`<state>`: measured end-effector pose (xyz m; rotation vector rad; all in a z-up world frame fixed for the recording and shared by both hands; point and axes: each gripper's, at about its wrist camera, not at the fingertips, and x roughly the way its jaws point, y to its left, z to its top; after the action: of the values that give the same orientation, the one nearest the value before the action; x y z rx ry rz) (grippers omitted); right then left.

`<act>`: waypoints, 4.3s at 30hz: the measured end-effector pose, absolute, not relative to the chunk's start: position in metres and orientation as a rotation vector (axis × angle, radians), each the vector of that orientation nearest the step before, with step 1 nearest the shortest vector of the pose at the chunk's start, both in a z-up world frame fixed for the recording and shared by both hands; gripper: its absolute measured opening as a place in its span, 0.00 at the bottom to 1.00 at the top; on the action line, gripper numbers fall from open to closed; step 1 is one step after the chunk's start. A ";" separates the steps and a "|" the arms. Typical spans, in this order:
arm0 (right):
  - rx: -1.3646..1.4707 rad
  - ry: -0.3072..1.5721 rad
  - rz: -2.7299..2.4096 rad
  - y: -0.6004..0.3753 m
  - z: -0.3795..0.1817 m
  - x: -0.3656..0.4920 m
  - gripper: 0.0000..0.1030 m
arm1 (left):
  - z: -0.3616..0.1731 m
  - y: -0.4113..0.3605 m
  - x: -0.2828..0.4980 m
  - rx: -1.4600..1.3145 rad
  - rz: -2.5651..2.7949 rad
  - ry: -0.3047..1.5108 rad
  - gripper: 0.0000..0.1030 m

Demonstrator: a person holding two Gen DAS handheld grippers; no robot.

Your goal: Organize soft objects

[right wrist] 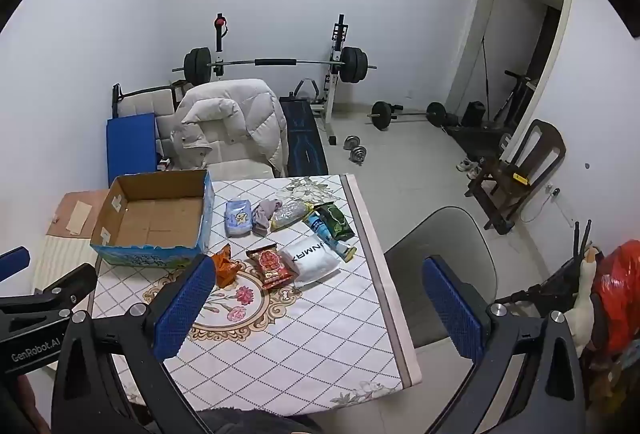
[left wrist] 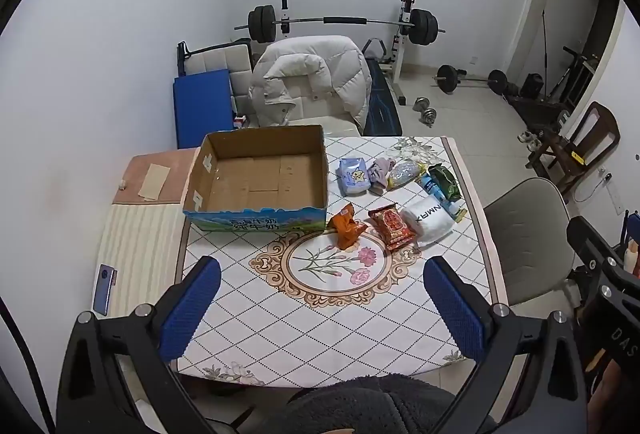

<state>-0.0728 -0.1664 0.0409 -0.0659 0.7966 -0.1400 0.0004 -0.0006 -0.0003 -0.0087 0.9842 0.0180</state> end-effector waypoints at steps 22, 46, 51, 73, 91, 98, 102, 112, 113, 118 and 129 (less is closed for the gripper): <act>-0.068 0.783 -0.143 -0.165 0.045 -0.076 1.00 | 0.016 0.006 0.005 -0.013 0.023 0.961 1.00; -0.076 0.782 -0.136 -0.160 0.050 -0.076 1.00 | 0.019 0.014 0.006 -0.030 0.032 0.936 1.00; -0.076 0.783 -0.137 -0.160 0.050 -0.076 1.00 | 0.021 0.014 0.008 -0.029 0.033 0.935 1.00; -0.077 0.779 -0.137 -0.160 0.051 -0.075 1.00 | 0.026 0.015 0.012 -0.029 0.033 0.925 1.00; -0.065 0.776 -0.127 -0.156 0.065 -0.068 1.00 | 0.036 0.005 0.010 -0.018 0.031 0.919 1.00; -0.049 0.849 -0.110 -0.162 0.045 -0.029 1.00 | 0.010 0.015 0.033 -0.065 0.032 0.991 1.00; -0.045 1.024 -0.041 -0.182 -0.027 0.059 1.00 | -0.058 0.027 0.079 -0.138 0.050 1.130 1.00; -0.248 1.485 0.054 -0.184 -0.300 0.259 0.99 | -0.233 0.012 0.148 -0.230 0.128 1.429 0.89; -0.262 1.505 0.037 -0.190 -0.315 0.267 0.99 | -0.244 0.009 0.152 -0.245 0.127 1.448 0.89; -0.328 1.627 0.083 -0.206 -0.377 0.284 1.00 | -0.290 -0.022 0.188 -0.299 0.080 1.538 0.89; 0.005 1.748 0.022 -0.291 -0.403 0.236 0.77 | -0.370 -0.115 0.293 -0.287 -0.042 1.722 0.89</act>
<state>0.2360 -0.2905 -0.4032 0.0054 1.7475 0.0219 0.2930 -0.1154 -0.3705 -0.2868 1.7215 -0.0419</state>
